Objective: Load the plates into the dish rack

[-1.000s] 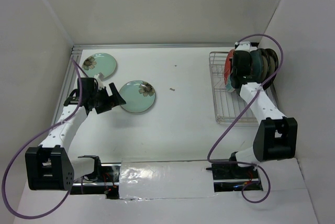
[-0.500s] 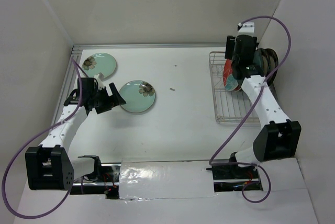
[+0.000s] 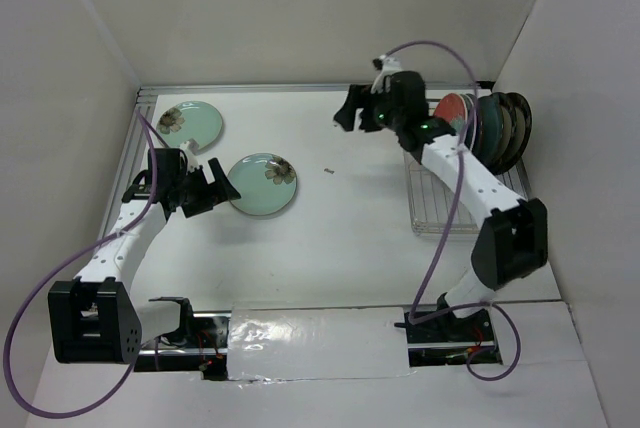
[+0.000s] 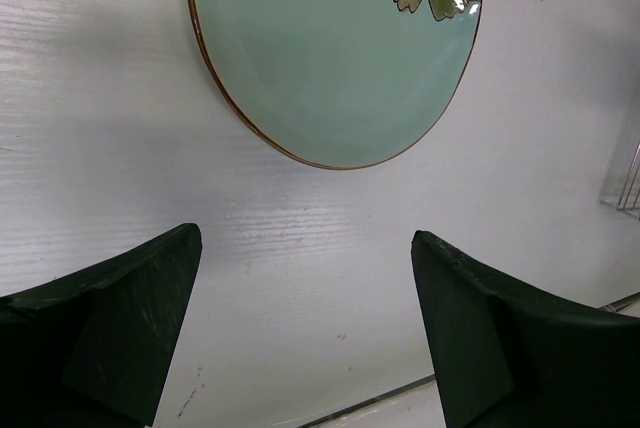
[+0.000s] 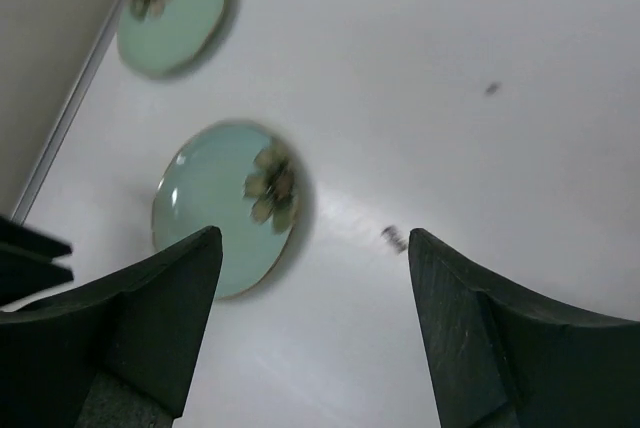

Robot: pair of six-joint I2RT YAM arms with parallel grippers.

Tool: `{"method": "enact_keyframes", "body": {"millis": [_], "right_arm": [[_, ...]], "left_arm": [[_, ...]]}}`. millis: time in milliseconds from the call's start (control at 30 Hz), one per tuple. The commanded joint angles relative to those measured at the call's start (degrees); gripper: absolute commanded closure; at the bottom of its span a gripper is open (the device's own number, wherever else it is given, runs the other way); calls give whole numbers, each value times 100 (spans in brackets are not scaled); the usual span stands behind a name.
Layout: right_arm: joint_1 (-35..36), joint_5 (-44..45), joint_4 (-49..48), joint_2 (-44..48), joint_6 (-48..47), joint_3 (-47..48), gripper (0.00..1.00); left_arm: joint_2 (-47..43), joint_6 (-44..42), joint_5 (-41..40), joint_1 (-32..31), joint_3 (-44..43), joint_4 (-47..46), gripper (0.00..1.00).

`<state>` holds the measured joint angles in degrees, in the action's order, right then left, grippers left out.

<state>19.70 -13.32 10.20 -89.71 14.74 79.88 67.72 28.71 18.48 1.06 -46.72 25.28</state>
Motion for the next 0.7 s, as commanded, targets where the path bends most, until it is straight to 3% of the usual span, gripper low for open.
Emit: {"method": "enact_keyframes", "body": {"millis": [0, 200, 667], "right_arm": [[428, -882, -359, -536, 880, -280, 18], [824, -1330, -1273, -1775, 2049, -491, 22], [1238, -2086, -2082, -3815, 2542, -130, 27]], "left_arm": [[-128, 3, 68, -18, -101, -111, 1], [-128, 3, 15, -18, -101, -111, 1], [-181, 3, 15, -18, -101, -58, 1]]}}
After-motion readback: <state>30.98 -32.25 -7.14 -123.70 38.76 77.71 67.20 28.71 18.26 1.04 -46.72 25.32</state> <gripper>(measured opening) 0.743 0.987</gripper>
